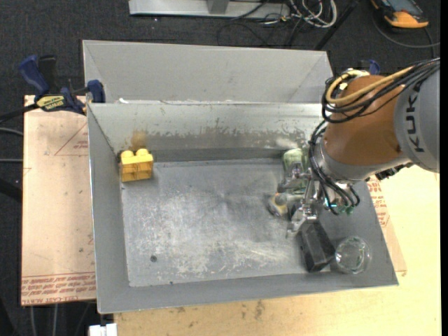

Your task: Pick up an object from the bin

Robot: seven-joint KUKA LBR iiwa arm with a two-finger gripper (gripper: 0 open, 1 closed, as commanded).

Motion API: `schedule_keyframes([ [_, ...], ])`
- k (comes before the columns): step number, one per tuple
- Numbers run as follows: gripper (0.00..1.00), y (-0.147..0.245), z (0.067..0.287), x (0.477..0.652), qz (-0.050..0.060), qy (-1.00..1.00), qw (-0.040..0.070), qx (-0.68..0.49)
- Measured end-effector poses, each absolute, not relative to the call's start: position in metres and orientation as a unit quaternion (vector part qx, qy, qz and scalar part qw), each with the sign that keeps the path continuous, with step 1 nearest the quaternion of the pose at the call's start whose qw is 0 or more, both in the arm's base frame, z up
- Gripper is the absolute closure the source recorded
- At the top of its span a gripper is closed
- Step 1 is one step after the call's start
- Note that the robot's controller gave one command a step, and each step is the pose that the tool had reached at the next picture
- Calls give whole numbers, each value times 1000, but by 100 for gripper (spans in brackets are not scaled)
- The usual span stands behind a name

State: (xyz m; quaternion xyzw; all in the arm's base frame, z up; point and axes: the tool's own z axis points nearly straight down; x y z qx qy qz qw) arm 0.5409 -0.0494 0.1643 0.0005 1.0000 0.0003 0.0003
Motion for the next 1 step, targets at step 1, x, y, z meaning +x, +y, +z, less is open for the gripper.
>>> schedule_keyframes([
  [1, 0, -54, 125, 568, 0, 1000, 6, -16],
])
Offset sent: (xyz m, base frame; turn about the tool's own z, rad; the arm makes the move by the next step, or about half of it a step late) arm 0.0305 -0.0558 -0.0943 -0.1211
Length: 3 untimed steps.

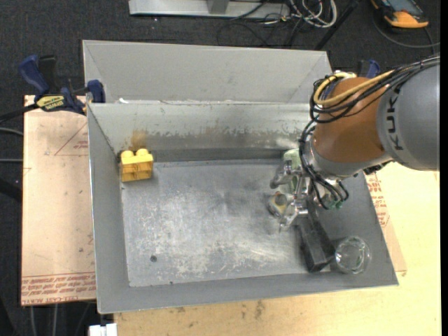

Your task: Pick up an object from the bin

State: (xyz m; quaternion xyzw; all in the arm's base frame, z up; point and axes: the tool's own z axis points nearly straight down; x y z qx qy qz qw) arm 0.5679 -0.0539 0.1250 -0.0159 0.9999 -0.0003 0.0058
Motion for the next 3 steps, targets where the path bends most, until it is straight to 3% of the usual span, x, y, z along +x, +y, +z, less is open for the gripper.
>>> schedule_keyframes([
  [1, 0, -96, 77, 572, 1, 998, 2, -57],
  [2, 100, -96, 76, 595, 1, 998, -3, 56],
  [3, 0, -96, 76, 599, 0, 998, 9, 57],
])
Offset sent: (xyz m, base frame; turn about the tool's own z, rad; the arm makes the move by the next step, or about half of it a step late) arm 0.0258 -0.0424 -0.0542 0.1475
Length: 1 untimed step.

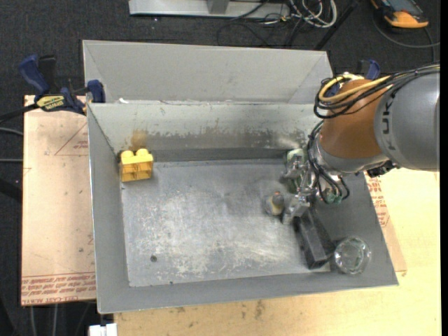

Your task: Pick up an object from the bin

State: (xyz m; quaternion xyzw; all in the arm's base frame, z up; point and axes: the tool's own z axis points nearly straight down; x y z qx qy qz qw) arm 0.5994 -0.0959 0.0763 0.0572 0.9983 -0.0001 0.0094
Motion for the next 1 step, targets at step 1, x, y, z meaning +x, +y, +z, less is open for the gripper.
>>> schedule_keyframes([
  [1, 100, -95, 76, 595, 1, 998, -2, 56],
])
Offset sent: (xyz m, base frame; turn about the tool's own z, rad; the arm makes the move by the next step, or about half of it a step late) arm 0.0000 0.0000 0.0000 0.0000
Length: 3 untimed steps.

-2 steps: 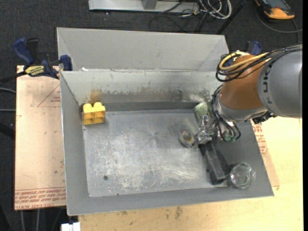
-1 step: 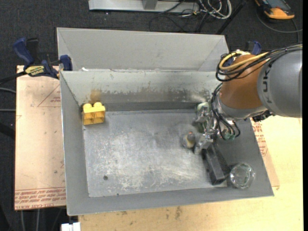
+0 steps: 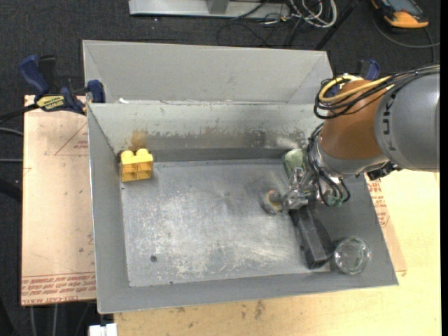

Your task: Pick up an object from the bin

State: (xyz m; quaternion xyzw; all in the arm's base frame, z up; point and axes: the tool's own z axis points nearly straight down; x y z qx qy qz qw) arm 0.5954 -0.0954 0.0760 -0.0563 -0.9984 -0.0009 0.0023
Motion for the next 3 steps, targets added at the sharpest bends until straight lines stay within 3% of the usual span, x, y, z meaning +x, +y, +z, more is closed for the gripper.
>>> schedule_keyframes([
  [2, 100, -111, 79, 599, -5, -996, 1, -94],
  [3, 0, -109, 79, 600, -6, -994, -7, -109],
])
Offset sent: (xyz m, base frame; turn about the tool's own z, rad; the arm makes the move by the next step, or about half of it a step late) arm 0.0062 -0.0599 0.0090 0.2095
